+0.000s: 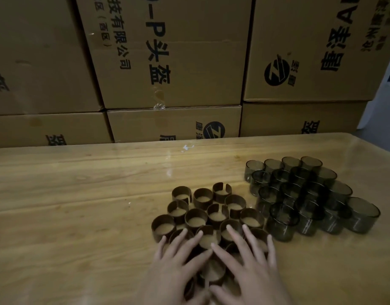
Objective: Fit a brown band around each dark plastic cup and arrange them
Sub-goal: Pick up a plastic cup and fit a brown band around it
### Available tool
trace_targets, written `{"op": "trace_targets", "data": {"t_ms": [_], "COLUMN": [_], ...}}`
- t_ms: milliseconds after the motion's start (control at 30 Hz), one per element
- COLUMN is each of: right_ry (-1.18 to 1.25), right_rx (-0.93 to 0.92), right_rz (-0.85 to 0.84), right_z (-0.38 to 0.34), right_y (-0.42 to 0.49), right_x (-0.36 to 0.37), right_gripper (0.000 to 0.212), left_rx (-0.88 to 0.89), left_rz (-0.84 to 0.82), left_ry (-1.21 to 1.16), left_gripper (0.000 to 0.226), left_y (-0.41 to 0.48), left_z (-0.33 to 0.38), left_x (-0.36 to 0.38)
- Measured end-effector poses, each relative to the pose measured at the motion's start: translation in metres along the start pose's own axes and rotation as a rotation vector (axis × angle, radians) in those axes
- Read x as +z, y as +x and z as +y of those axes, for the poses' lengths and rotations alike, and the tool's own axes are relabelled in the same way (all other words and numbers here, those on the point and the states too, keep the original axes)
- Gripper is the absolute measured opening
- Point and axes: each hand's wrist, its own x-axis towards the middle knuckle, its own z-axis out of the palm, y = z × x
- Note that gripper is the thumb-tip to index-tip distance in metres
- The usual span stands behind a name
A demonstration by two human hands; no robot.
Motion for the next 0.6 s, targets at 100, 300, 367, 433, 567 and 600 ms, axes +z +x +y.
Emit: {"op": "trace_targets", "data": {"t_ms": [100,300,367,433,567,600], "right_ry": [0.045,0.115,0.122,0.122,0.124,0.126], "right_rx": [0.056,0.07,0.078,0.076,0.089,0.096], "right_rz": [-0.112,-0.068,-0.042,-0.008,0.033,0.045], "right_z": [0.0,0.013,0.012,0.013,0.016,0.015], "right_y": [0.01,0.048,0.061,0.073,0.099,0.103], "right_x": [-0.008,0.018,0.021,0.025,0.031,0.031], "right_gripper": [0.064,0.074,0.07,0.069,0.067,0.067], "left_rx": [-0.082,-0.142,-0.136,-0.108,-0.066,-0.06], "left_rz": [-0.039,0.082,0.117,0.164,0.221,0.231], "left_ry": [-0.124,-0.145,-0.137,-0.103,-0.026,0.003], "left_gripper": [0.055,0.066,0.066,0.065,0.06,0.057], "left_y": [0.008,0.036,0.046,0.056,0.074,0.078], "left_z": [-0.003,-0.02,-0.026,-0.032,-0.045,-0.047], "left_x": [0.006,0.009,0.01,0.008,0.006,0.005]}}
